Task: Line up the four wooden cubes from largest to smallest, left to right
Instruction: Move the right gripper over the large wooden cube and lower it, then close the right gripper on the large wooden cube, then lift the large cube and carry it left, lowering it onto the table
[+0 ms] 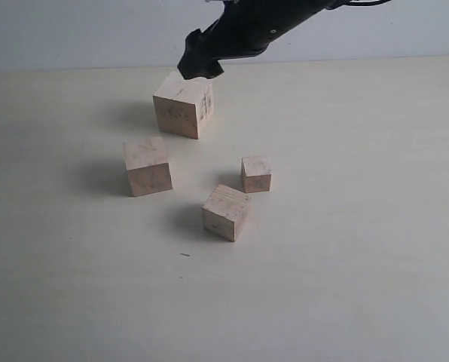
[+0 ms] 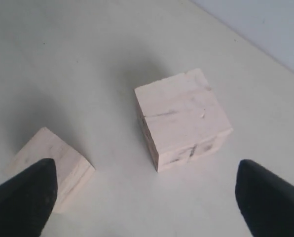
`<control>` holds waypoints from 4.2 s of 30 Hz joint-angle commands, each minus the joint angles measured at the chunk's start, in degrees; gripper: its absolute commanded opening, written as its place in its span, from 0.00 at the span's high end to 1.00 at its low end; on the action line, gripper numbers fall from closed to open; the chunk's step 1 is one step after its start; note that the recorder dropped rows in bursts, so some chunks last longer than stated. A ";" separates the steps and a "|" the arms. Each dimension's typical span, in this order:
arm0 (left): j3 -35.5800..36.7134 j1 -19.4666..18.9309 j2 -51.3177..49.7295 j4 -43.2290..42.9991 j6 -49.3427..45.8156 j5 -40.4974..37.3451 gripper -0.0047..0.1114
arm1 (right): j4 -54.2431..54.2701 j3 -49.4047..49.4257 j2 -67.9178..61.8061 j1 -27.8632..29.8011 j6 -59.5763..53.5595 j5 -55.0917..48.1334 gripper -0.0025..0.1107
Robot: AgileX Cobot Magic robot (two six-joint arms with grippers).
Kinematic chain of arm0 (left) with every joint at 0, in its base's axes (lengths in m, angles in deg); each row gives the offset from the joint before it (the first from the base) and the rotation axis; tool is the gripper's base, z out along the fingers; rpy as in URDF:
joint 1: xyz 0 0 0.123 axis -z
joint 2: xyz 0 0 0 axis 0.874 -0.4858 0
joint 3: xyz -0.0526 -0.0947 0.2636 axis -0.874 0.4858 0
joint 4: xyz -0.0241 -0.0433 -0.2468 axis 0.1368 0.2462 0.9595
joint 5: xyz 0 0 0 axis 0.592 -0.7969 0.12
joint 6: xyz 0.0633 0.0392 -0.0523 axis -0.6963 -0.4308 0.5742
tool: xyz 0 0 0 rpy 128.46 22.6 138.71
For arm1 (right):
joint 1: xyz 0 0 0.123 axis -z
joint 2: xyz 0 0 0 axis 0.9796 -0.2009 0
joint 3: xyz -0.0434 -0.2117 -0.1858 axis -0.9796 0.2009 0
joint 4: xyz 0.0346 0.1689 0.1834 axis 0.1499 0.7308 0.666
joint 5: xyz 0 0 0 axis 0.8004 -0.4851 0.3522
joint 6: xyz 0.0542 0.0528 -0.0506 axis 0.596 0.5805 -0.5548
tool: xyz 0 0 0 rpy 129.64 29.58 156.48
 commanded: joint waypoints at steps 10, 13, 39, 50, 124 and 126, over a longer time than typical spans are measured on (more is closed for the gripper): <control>-0.01 0.51 0.38 -0.32 0.01 0.69 0.96 | -0.10 -8.25 -7.37 -1.05 -5.74 2.90 0.05; -0.01 0.51 0.38 -0.32 0.01 0.69 0.96 | -0.14 -9.79 -9.38 -1.05 -7.14 3.29 0.05; -0.01 0.51 0.38 -0.32 0.01 0.69 0.96 | 6.56 -10.53 -19.92 -1.05 -22.21 13.02 0.05; -0.01 0.51 0.38 -0.32 0.01 0.69 0.96 | 11.57 -15.22 -24.19 -1.05 -28.53 14.79 0.05; -0.01 0.51 0.38 -0.32 0.01 0.69 0.96 | 20.85 -27.16 -21.20 -16.34 -35.19 -16.90 0.98; -0.01 0.51 0.38 -0.32 0.01 0.69 0.96 | 19.08 -27.16 -22.42 -17.05 -35.04 -15.73 0.98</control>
